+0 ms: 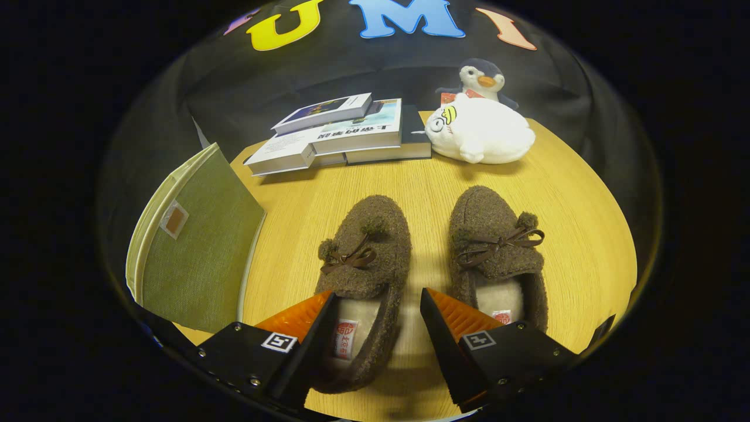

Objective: Open the storage box then place both shoes into the box .Put the left shoe in first, then the right shoe, with the right side of both shoes facing outward in a uniform manner.

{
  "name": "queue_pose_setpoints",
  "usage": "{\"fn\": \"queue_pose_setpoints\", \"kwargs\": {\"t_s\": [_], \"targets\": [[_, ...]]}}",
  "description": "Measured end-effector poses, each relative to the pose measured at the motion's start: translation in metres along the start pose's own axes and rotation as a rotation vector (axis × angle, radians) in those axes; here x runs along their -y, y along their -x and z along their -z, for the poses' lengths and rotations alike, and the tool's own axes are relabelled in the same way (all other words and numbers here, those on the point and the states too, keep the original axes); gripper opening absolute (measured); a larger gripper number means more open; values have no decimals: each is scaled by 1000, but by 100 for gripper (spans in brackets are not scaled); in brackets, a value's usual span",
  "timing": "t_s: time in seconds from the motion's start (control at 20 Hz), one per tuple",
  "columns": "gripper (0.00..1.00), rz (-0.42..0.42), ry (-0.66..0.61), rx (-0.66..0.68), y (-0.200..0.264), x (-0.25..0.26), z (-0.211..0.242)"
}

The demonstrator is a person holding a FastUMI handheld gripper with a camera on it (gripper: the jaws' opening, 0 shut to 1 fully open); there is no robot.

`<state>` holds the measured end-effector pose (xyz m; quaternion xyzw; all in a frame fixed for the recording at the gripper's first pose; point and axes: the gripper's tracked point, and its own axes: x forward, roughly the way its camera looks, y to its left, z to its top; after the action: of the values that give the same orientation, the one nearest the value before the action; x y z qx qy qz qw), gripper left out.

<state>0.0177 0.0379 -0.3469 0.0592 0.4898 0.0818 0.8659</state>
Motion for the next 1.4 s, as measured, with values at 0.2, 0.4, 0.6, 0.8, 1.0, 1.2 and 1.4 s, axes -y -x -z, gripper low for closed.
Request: {"fn": "queue_pose_setpoints", "kwargs": {"t_s": [0.2, 0.4, 0.6, 0.8, 1.0, 1.2, 1.4], "targets": [[71, 6, -19, -34, -12, 5, 9], [39, -19, -68, -57, -12, 1, 10], [7, -8, -172, -61, -13, 7, 7], [0, -12, -197, -63, -4, 7, 2], [0, -52, -276, -51, 14, -3, -15], [0, -95, -342, -18, 41, -16, -40], [0, -128, -361, 10, 69, -37, -67]]}}
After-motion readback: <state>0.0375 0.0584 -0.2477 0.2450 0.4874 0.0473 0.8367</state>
